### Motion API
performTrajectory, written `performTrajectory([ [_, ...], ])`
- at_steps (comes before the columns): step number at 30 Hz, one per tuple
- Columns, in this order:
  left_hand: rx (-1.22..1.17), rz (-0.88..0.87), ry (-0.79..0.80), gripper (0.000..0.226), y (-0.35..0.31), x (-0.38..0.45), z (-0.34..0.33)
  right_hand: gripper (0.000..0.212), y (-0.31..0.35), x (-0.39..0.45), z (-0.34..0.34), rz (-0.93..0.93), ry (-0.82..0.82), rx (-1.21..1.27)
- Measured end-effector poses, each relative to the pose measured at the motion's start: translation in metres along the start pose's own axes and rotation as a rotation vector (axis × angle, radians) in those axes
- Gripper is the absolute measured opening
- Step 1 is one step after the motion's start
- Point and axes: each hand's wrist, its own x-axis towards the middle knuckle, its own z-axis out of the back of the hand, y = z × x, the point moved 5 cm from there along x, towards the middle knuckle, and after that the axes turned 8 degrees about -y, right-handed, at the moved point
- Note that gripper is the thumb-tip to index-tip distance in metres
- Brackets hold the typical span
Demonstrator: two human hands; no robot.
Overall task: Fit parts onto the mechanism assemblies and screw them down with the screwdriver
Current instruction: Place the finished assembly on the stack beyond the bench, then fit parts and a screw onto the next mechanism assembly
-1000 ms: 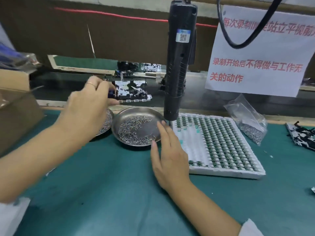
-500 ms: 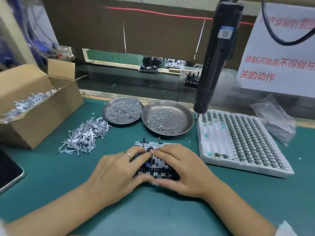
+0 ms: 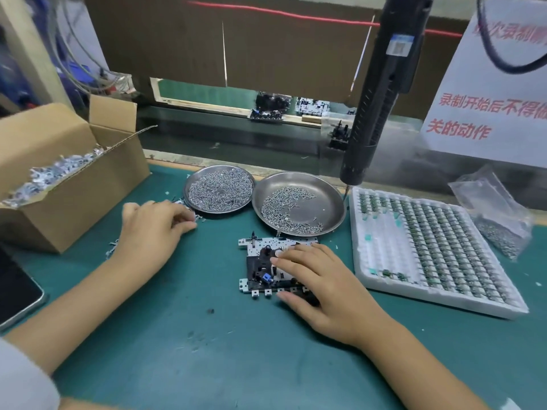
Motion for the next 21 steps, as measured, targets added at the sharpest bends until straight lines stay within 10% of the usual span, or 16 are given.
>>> performTrajectory([
  [10,-0.838,-0.055,0.031,0.019,-0.069,-0.021,0.038,0.024,-0.001,0.000,0.020,-0.285,-0.440,0.426],
  [16,-0.380,-0.892,-0.272,0.019,-0.122,-0.060,0.023,0.022,-0.003,0.003,0.015,-0.645,-0.437,0.914],
  [21,-0.351,-0.903,-0.421,0.020,-0.117,-0.065,0.011,0.012,-0.009,0.003,0.016,-0.649,-0.431,0.859],
])
